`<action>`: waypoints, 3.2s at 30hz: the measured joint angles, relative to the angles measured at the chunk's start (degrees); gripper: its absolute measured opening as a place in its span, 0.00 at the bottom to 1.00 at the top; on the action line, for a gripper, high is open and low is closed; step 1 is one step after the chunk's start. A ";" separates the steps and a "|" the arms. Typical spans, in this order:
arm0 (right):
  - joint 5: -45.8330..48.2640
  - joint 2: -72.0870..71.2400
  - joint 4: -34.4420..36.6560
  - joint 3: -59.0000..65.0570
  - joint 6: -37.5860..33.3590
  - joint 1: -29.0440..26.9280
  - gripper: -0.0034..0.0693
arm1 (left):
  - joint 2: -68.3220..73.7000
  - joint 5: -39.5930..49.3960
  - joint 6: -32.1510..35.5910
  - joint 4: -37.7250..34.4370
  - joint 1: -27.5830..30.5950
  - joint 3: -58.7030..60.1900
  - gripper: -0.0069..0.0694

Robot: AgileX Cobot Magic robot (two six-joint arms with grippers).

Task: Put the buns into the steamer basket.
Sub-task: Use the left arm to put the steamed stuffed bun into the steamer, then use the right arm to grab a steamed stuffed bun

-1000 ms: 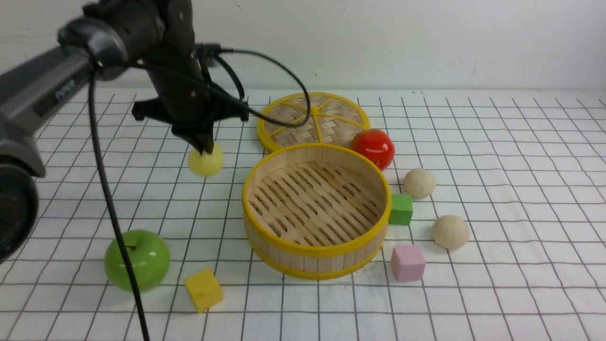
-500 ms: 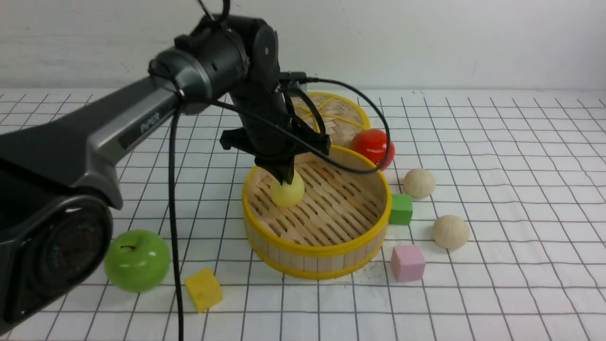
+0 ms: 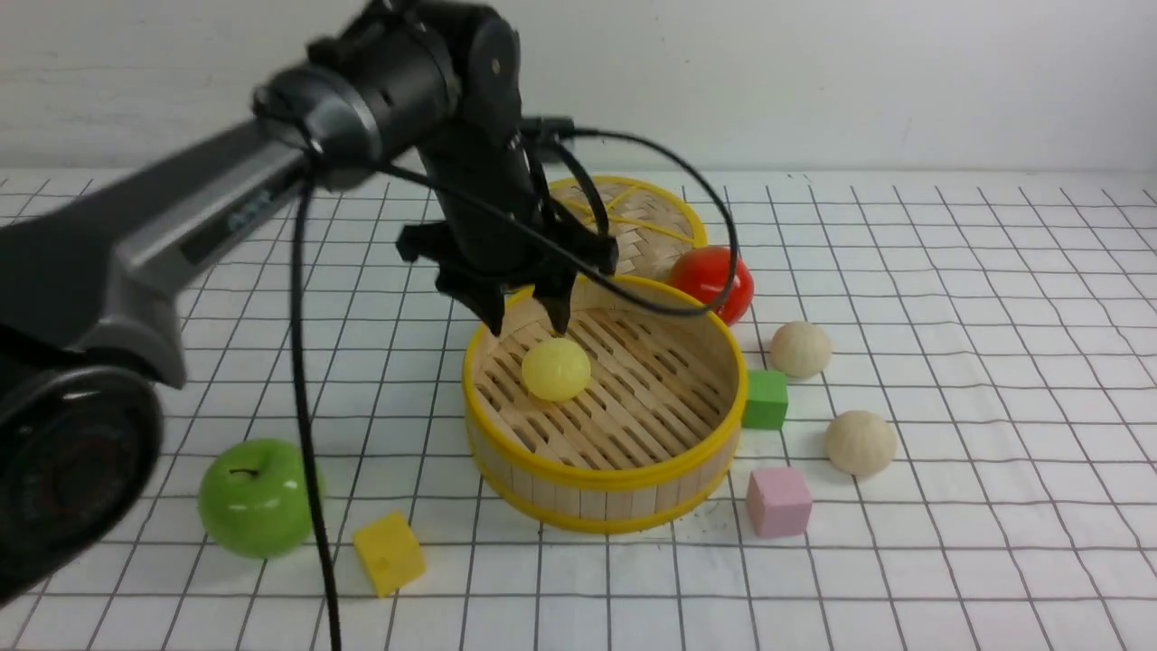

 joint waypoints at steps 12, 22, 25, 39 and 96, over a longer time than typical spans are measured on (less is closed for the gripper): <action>0.00 0.00 0.00 0.00 0.00 0.00 0.38 | -46.78 0.35 0.00 1.67 0.00 11.10 0.62; 0.00 0.00 0.00 0.00 0.00 0.00 0.38 | -76.89 -9.91 -2.56 1.58 0.00 56.10 0.09; 0.00 0.00 0.00 0.00 0.00 0.00 0.38 | -88.05 -15.91 -4.21 1.27 0.00 70.51 0.07; 0.00 0.00 0.00 0.00 0.00 0.00 0.38 | -95.69 -10.17 -8.40 1.31 0.00 77.02 0.07; 0.05 0.00 0.00 0.00 0.00 -0.01 0.38 | -121.05 -48.13 -4.81 4.65 29.70 123.23 0.07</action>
